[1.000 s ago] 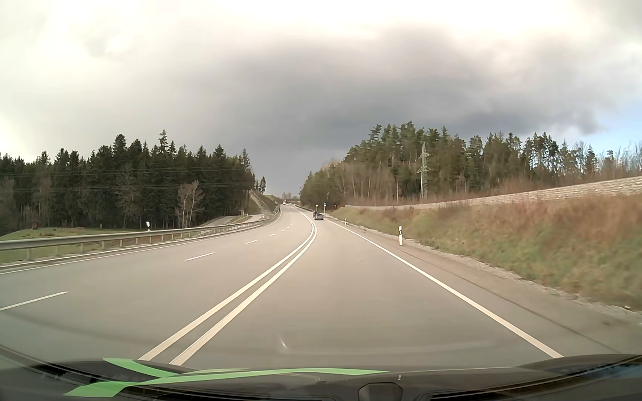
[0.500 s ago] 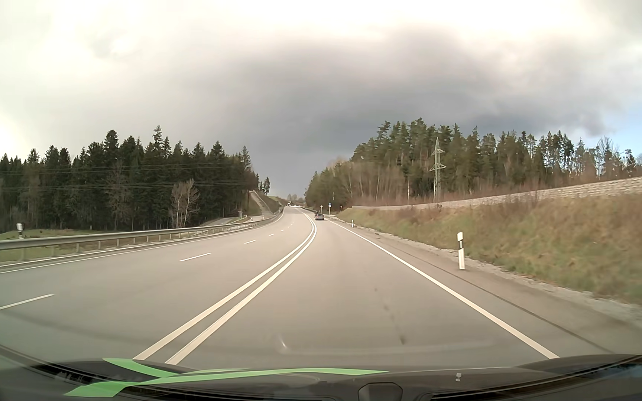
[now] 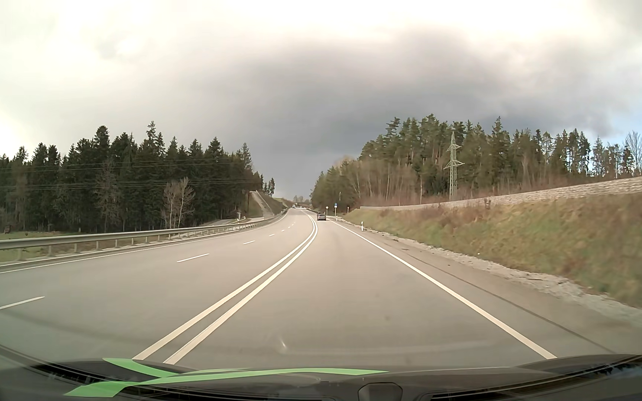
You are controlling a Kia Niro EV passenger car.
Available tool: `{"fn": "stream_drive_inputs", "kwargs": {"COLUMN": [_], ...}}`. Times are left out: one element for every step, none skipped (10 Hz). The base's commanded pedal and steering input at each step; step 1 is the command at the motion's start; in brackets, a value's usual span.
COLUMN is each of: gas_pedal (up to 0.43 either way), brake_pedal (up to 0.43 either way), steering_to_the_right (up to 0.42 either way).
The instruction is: Follow the waypoints while adhering to traffic rules and regulations
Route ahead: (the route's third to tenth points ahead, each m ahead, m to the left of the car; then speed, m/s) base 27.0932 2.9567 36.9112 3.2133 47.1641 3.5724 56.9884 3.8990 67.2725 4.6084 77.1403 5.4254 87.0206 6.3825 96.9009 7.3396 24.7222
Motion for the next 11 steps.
{"fn": "stream_drive_inputs", "kwargs": {"gas_pedal": [0.098, 0.098, 0.098, 0.098, 0.098, 0.098, 0.098, 0.110, 0.110, 0.110, 0.110], "brake_pedal": [0.000, 0.000, 0.000, 0.000, 0.000, 0.000, 0.000, 0.000, 0.000, 0.000, 0.000], "steering_to_the_right": [-0.010, -0.010, -0.010, -0.010, -0.010, -0.010, -0.009, -0.008, -0.008, -0.008, -0.008]}}
